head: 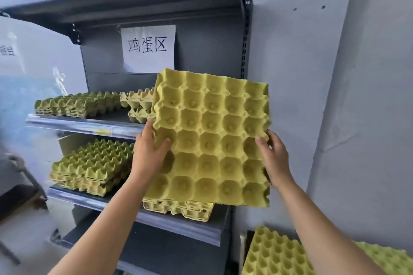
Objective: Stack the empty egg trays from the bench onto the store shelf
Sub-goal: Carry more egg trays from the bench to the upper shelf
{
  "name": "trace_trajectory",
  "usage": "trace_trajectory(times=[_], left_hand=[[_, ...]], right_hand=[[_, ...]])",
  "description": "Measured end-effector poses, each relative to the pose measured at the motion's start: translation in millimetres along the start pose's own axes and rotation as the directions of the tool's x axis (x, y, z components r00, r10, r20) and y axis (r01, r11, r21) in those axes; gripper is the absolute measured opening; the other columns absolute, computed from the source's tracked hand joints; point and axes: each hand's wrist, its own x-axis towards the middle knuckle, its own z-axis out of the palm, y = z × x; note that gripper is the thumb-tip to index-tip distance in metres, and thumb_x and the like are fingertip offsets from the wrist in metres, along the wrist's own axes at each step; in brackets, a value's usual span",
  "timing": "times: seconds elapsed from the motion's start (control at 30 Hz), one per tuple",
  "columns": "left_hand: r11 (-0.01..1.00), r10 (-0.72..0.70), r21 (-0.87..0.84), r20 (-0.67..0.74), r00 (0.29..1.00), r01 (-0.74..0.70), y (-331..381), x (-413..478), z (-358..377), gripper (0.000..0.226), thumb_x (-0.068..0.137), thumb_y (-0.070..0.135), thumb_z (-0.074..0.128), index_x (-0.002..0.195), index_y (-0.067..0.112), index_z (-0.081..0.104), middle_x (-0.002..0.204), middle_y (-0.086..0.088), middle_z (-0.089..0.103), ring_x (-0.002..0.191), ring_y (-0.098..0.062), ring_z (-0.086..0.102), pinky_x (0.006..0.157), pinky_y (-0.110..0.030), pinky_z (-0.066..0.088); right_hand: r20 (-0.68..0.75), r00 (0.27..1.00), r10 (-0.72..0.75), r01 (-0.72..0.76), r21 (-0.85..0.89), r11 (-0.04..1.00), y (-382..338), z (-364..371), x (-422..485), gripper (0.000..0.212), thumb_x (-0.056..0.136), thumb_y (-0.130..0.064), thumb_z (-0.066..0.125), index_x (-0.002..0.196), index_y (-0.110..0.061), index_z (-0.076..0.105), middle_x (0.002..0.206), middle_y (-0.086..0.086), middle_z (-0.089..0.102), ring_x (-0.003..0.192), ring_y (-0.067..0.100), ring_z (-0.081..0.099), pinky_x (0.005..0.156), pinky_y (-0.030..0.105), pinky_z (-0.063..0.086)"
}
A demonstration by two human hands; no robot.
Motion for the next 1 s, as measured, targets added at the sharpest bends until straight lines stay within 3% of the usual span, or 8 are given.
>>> trace_trajectory(times=[0.07, 0.23, 0.37, 0.5, 0.63, 0.73, 0.83, 1.0], left_hand=[[1.000, -0.012, -0.026, 0.007, 1.000, 0.012, -6, 22, -20, 0.062, 0.086, 0.018, 0.061, 0.141, 0.020, 0.034, 0.122, -0.012, 0.054, 0.110, -0.030, 0.052, 0.097, -0.047, 0.041], [0.999, -0.014, -0.035, 0.017, 1.000, 0.015, -5, 85, -54, 0.066, 0.087, 0.025, 0.060, 0.145, 0.023, 0.029, 0.135, -0.011, 0.048, 0.124, -0.031, 0.045, 0.104, -0.048, 0.035], [0.960, 0.128, 0.251, 0.011, 0.992, -0.127, 10, 141, -71, 0.061, 0.091, 0.031, 0.052, 0.145, 0.026, 0.025, 0.138, -0.014, 0.043, 0.123, -0.034, 0.041, 0.101, -0.049, 0.035], [0.753, 0.461, 0.515, 0.032, 0.887, -0.410, 20, 160, -72, 0.055, 0.091, 0.056, 0.040, 0.140, 0.031, 0.037, 0.144, -0.003, 0.038, 0.131, -0.028, 0.032, 0.107, -0.048, 0.018], [0.477, 0.578, 0.571, 0.369, 0.728, -0.669, 15, 163, -55, 0.081, 0.072, 0.085, 0.014, 0.135, 0.042, 0.040, 0.147, 0.005, 0.033, 0.134, -0.020, 0.028, 0.111, -0.049, 0.008], [0.288, 0.572, 0.693, 0.429, 0.699, -0.661, 5, 186, -38, 0.067, 0.078, 0.071, 0.044, 0.138, 0.045, 0.034, 0.153, 0.004, 0.021, 0.136, -0.022, 0.026, 0.110, -0.054, 0.011], [0.317, 0.585, 0.722, 0.361, 0.726, -0.614, -4, 206, -26, 0.055, 0.082, 0.042, 0.064, 0.133, 0.040, 0.045, 0.146, 0.003, 0.036, 0.128, -0.024, 0.039, 0.101, -0.055, 0.025], [0.438, 0.500, 0.703, 0.328, 0.801, -0.561, -28, 236, -4, 0.043, 0.092, 0.041, 0.049, 0.134, 0.034, 0.043, 0.148, 0.008, 0.030, 0.129, -0.021, 0.034, 0.105, -0.052, 0.020]], right_hand=[[0.020, 0.999, -0.029, 0.028, 0.055, 0.998, -13, 20, 2, 0.049, 0.092, -0.028, 0.057, 0.138, -0.015, 0.045, 0.131, -0.001, 0.056, 0.117, 0.014, 0.055, 0.101, 0.036, 0.045], [-0.118, 0.991, -0.058, 0.079, 0.177, 0.981, -53, 67, 26, 0.049, 0.089, -0.020, 0.062, 0.136, -0.015, 0.047, 0.130, 0.000, 0.056, 0.109, 0.007, 0.054, 0.086, 0.014, 0.044], [-0.154, 0.987, -0.042, 0.074, 0.207, 0.976, -82, 97, 70, 0.044, 0.086, -0.021, 0.065, 0.127, -0.024, 0.050, 0.126, 0.001, 0.056, 0.109, 0.018, 0.058, 0.092, 0.037, 0.049], [-0.124, 0.992, 0.001, 0.028, 0.232, 0.972, -99, 119, 118, 0.041, 0.085, -0.023, 0.065, 0.124, -0.024, 0.052, 0.116, -0.002, 0.055, 0.091, 0.011, 0.058, 0.076, 0.028, 0.048], [-0.100, 0.984, 0.145, -0.100, 0.364, 0.926, -103, 136, 163, 0.039, 0.082, -0.019, 0.066, 0.119, -0.018, 0.053, 0.118, 0.008, 0.059, 0.099, 0.027, 0.061, 0.090, 0.046, 0.051], [-0.063, 0.979, 0.194, -0.151, 0.414, 0.897, -106, 148, 192, 0.031, 0.080, -0.013, 0.066, 0.111, -0.013, 0.057, 0.110, 0.011, 0.064, 0.093, 0.029, 0.064, 0.084, 0.046, 0.054], [0.037, 0.974, 0.222, -0.217, 0.432, 0.875, -103, 161, 214, 0.031, 0.079, -0.010, 0.068, 0.109, -0.008, 0.062, 0.106, 0.015, 0.067, 0.089, 0.032, 0.066, 0.079, 0.047, 0.056], [0.241, 0.946, 0.217, -0.301, 0.401, 0.865, -93, 177, 233, 0.039, 0.079, -0.026, 0.073, 0.113, -0.010, 0.063, 0.104, 0.012, 0.070, 0.093, 0.032, 0.068, 0.086, 0.050, 0.053]])
